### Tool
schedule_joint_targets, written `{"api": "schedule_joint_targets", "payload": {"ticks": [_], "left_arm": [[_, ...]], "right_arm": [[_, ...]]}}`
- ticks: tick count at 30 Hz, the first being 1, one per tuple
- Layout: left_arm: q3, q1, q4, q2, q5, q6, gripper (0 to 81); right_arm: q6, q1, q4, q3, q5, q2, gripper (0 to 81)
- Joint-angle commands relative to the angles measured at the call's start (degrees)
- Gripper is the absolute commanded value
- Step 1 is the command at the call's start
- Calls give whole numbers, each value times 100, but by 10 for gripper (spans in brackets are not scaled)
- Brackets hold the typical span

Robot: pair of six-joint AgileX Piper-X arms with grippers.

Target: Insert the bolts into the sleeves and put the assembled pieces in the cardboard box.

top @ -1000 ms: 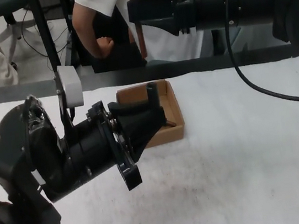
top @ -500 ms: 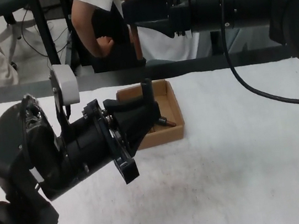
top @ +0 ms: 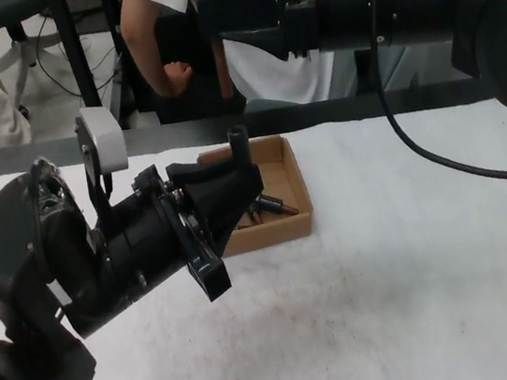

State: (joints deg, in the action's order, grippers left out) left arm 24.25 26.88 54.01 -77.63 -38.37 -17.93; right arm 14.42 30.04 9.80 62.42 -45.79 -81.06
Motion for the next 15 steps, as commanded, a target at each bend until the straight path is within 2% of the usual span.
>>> {"api": "schedule_joint_targets", "payload": {"ticks": [1, 15], "left_arm": [[105, -12, 92, 111, 77, -50, 2], [238, -63, 68, 111, 147, -50, 2]], "right_arm": [[21, 11, 72, 32, -45, 57, 9], [-31, 11, 26, 32, -91, 57, 9]]}}
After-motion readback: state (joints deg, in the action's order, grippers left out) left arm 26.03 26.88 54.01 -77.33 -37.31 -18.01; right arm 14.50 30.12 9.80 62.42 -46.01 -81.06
